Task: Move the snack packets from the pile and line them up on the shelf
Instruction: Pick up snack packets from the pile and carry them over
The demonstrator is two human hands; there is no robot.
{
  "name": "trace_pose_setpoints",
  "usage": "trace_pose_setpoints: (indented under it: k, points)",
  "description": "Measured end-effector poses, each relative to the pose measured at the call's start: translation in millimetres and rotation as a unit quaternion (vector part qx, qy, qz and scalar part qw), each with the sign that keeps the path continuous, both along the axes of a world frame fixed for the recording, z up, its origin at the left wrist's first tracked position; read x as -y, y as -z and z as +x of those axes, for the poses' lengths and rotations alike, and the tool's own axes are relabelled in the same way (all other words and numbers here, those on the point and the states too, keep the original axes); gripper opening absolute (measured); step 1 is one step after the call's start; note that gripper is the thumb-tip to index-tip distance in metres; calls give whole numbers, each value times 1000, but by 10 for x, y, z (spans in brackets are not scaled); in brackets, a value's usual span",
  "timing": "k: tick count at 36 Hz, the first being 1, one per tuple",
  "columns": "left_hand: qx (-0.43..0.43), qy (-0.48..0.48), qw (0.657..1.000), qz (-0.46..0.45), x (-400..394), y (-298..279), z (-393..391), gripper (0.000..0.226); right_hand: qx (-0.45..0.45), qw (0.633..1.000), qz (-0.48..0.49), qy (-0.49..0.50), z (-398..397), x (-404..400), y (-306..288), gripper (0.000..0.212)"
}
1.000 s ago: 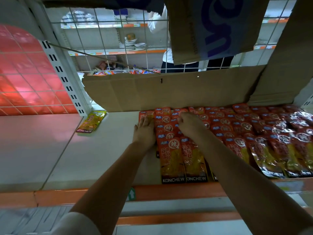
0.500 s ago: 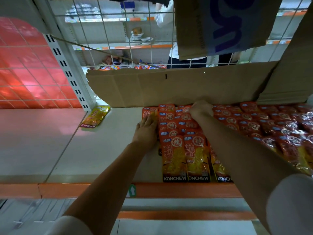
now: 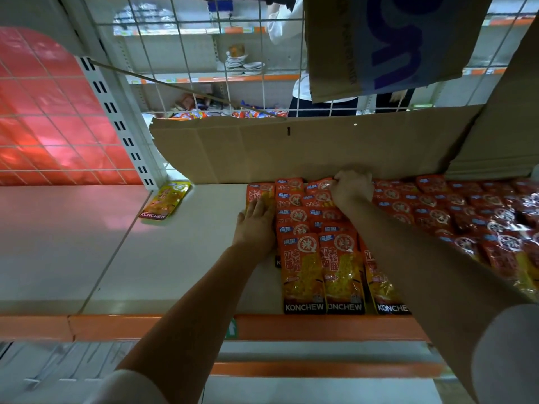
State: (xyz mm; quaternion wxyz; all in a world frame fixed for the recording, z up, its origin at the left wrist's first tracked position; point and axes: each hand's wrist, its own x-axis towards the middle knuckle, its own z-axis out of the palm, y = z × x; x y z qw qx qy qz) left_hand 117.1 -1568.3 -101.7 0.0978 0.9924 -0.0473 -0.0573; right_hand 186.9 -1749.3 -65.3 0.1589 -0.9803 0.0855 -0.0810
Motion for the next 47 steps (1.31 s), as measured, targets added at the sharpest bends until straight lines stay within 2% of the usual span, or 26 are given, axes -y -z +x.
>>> trace_pose_setpoints:
  k: [4, 7, 12, 15, 18, 21, 27, 33, 47]
  points:
    - [27, 9, 999, -22, -51, -5, -11, 77, 16, 998, -8, -59, -194, -95, -132, 36]
    - [54, 1, 998, -26, -110, -89, -83, 66, 17, 991, -46, -122, -364, -273, -196, 42]
    - [135, -18, 990, 22, -382, -220, -265, 56, 13, 974, -104, -203, -582, -723, -229, 38]
    - [153, -39, 987, 35, -626, -276, -386, 51, 6, 963, -119, -240, -721, -1045, -258, 38]
    - [171, -54, 983, 30, -923, -290, -509, 52, 13, 955, -119, -273, -853, -1375, -269, 32]
    - [191, -69, 979, 12, -1302, -271, -631, 52, 34, 944, -126, -303, -993, -1740, -245, 36]
    - [218, -92, 972, -4, -2236, -327, -973, 51, 30, 939, -127, -319, -1314, -2687, -294, 38]
    - [241, -97, 966, -3, -3503, -372, -1449, 47, 44, 939, -103, -325, -1698, -3913, -287, 36]
    - [273, -191, 943, -28, -6133, -449, -2282, 39, 23, 925, -38, -378, -2348, -6425, -160, 39]
